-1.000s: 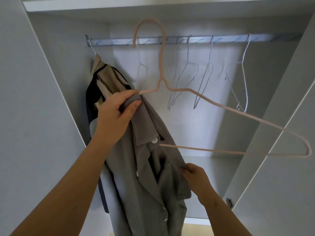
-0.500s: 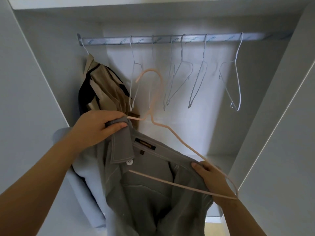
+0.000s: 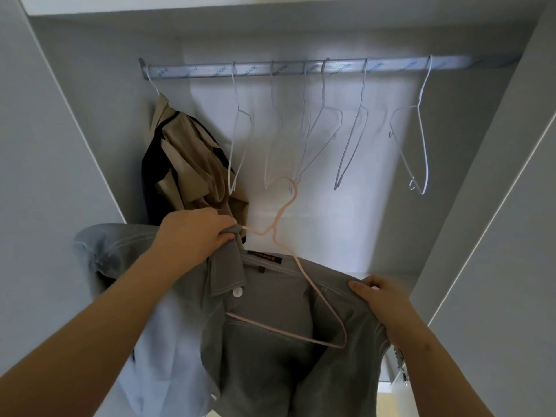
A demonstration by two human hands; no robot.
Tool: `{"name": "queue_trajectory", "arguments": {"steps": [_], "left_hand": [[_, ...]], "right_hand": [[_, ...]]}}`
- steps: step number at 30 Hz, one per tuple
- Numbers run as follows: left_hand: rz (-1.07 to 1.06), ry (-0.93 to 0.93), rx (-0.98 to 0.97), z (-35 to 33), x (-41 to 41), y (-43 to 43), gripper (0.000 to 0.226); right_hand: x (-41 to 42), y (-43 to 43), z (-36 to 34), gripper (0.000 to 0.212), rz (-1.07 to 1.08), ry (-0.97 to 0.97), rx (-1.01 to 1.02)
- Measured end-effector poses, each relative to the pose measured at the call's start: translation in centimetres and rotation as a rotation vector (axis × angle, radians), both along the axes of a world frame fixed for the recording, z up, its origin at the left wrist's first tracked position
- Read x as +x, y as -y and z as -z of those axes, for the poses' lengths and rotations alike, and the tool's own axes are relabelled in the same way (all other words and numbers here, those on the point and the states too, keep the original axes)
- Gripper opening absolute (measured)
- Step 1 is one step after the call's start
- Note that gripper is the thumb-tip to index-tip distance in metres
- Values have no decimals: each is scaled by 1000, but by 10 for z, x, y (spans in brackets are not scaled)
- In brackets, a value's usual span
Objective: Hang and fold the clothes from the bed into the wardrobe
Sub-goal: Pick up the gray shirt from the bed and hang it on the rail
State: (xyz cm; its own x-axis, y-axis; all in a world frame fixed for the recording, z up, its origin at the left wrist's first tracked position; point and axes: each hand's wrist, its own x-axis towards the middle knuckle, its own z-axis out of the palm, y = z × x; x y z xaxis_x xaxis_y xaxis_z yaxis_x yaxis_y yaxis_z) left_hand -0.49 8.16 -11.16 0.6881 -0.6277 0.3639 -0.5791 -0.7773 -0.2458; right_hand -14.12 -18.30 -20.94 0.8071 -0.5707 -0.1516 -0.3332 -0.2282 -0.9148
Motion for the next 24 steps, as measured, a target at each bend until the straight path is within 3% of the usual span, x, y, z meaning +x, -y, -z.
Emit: {"name": "queue_trajectory", "arguments": {"steps": [3,6,10,16,18,21,22,24], "left_hand": [[-85,89,-172,12,-15,16,25],[-105,-59,-351,27,-33,44,27],[-109,-249,-594,46,-49,69,23],[-1,-264,-963,42,-36,45,24],[49,-271,-1042,41,-35,35,24],[118,-293,-1121,41,-33,25,26],[146,-302,-1133,41,-33,24,28],[200,-382,-1157,40,-33,22,34]], "right_hand": [[6,-13,-5,16,82,8,-102],[11,-43,-9,14,35,11,-155],[12,-72,-16,9,-51,116,-66],[2,-72,-35,8,-546,34,21],[0,-68,-37,23,-407,141,-126],[-4,-55,-46,15,208,431,-622],[-2,-50,-49,16,290,409,-726],[3,-40,-51,29,141,177,-829]]}}
